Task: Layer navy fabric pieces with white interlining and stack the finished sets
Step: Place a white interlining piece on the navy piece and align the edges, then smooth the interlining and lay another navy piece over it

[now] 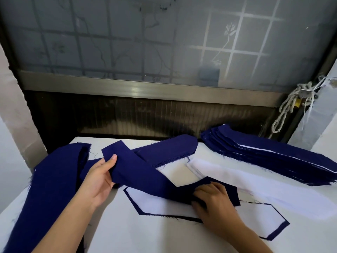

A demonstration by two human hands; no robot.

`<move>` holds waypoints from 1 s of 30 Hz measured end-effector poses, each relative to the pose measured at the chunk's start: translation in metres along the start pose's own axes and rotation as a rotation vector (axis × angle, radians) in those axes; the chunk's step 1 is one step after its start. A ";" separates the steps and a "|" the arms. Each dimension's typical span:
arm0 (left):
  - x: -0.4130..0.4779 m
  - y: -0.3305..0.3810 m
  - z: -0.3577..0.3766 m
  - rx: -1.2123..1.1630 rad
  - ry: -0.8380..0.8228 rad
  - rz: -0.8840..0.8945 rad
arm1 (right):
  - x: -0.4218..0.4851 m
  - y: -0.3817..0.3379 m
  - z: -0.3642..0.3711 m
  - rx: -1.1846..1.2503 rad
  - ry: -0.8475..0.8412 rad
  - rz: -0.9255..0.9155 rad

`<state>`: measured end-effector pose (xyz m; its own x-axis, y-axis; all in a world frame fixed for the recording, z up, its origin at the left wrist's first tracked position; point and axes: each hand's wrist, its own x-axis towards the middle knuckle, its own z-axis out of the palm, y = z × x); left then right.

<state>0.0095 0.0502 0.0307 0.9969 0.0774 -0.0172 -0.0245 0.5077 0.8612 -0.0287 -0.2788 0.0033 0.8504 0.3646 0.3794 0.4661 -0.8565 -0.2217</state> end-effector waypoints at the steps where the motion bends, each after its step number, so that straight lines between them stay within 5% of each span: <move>1: 0.001 0.000 0.000 -0.010 0.003 0.002 | -0.001 0.004 -0.002 0.002 0.012 0.027; 9: 0.002 0.001 -0.005 -0.080 0.010 0.025 | -0.014 0.027 -0.014 -0.005 -0.035 0.054; 18: 0.001 0.002 -0.006 -0.049 0.155 0.097 | -0.016 0.044 -0.059 -0.184 0.283 0.092; 21: -0.002 0.001 -0.002 0.101 0.273 0.147 | -0.030 0.061 -0.084 -0.103 0.319 0.163; 25: -0.001 -0.007 0.001 0.497 0.324 0.171 | -0.057 0.080 -0.096 0.339 0.424 0.525; 30: -0.002 -0.017 0.002 0.871 0.191 0.031 | -0.075 0.098 -0.083 0.538 0.478 0.778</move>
<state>0.0080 0.0400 0.0168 0.9653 0.2611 -0.0051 0.0925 -0.3232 0.9418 -0.0667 -0.4201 0.0276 0.8314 -0.4962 0.2500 -0.0193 -0.4755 -0.8795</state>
